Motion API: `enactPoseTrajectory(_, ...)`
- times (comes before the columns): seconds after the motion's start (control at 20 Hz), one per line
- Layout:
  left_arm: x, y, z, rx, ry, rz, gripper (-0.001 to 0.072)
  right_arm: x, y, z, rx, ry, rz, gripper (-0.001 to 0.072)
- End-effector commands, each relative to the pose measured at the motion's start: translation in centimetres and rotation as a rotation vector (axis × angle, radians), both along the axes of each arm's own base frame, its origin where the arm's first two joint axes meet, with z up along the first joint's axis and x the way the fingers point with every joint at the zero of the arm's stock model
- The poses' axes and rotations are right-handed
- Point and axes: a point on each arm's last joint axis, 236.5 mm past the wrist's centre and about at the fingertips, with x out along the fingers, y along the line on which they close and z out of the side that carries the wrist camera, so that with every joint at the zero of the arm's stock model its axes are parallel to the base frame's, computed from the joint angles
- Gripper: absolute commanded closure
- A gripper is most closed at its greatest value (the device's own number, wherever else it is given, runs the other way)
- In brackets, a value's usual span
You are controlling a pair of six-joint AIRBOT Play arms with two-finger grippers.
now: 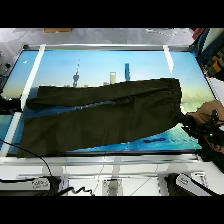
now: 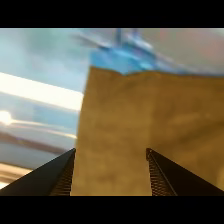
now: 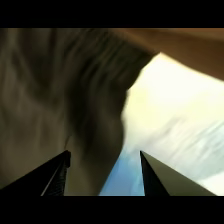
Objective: Fold the clothes and pants, and hang the long-sleeved shirts on hangers.
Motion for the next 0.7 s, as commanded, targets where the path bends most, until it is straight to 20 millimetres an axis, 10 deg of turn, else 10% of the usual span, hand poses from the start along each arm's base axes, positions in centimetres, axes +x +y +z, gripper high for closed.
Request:
enactPoseTrajectory(0.0, -1.6, -1.1, -0.2, -0.117, 0.029, 0.031, 0.0186, 1.7, -2.7, -1.9, 0.007, -0.063, -0.198, 0.0221)
enactPoseTrajectory(0.4, -7.3, -1.0, -2.6, -0.359, -0.091, 0.338, 0.0194, 6.8, -1.3, -1.6, -0.091, -0.189, -0.009, 0.0341)
enactPoseTrajectory(0.65, -13.5, 0.6, -4.3, -0.350, -0.104, 0.572, 0.0195, 7.5, -1.1, -0.8, -0.165, -0.212, 0.079, 0.0689)
